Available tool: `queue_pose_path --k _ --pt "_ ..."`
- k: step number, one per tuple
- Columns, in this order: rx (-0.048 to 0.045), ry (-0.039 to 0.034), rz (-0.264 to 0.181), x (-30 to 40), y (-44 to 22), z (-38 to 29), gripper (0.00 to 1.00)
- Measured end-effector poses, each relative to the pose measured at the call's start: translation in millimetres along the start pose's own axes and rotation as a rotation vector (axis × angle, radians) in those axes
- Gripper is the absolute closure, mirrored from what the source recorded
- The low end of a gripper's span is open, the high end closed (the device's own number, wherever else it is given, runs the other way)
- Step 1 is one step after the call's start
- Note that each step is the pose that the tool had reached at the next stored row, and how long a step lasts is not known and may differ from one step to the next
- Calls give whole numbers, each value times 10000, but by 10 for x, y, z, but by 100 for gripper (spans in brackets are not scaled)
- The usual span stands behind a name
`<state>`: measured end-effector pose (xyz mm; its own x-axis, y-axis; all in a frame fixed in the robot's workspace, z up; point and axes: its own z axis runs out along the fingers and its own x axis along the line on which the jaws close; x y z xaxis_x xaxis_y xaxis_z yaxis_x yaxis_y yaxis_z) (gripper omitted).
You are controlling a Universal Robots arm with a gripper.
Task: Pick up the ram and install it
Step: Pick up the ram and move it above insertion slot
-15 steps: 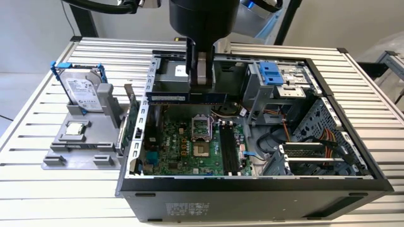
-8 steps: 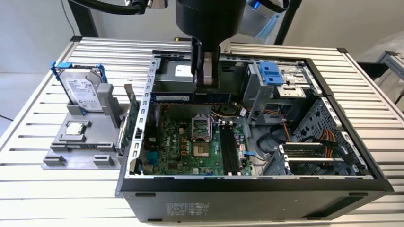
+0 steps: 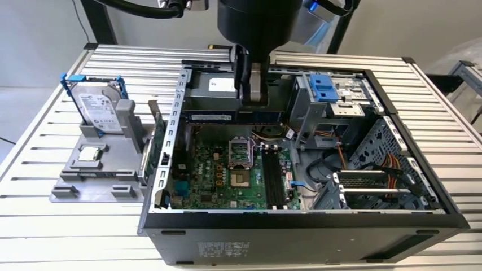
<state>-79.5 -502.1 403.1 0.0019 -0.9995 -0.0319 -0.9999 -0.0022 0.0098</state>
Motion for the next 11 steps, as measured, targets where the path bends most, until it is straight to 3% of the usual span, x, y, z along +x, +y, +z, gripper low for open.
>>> queue_pose_path --k 11 --pt "11 -3 368 1 -142 10 100"
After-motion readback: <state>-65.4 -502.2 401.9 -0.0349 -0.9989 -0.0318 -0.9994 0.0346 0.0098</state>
